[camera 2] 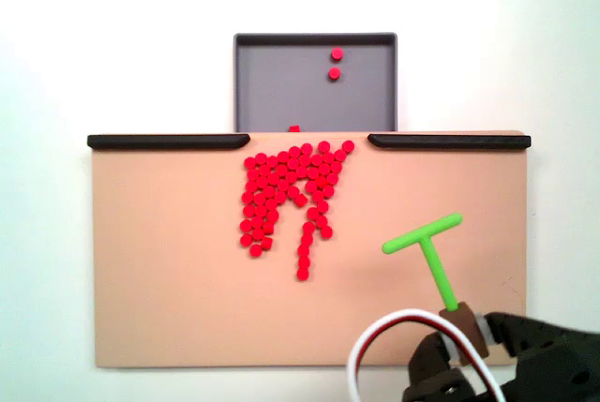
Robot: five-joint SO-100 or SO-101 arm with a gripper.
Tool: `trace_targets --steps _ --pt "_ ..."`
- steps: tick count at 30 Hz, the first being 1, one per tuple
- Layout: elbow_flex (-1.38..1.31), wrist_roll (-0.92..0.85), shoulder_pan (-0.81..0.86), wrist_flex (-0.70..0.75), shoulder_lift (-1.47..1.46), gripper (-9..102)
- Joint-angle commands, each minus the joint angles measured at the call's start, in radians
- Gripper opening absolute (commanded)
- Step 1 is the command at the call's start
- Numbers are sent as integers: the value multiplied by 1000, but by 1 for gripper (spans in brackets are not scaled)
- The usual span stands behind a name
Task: Gather the right side granules
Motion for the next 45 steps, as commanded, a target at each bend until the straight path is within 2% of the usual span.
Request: trace_targets --steps 1,10,14,28,45 --pt "75 210 -38 2 130 0" --pt "209 623 -172 2 281 0" --pt "244 699 -204 2 299 0" --pt "262 761 -259 2 290 0" --pt "262 657 -278 -2 253 0"
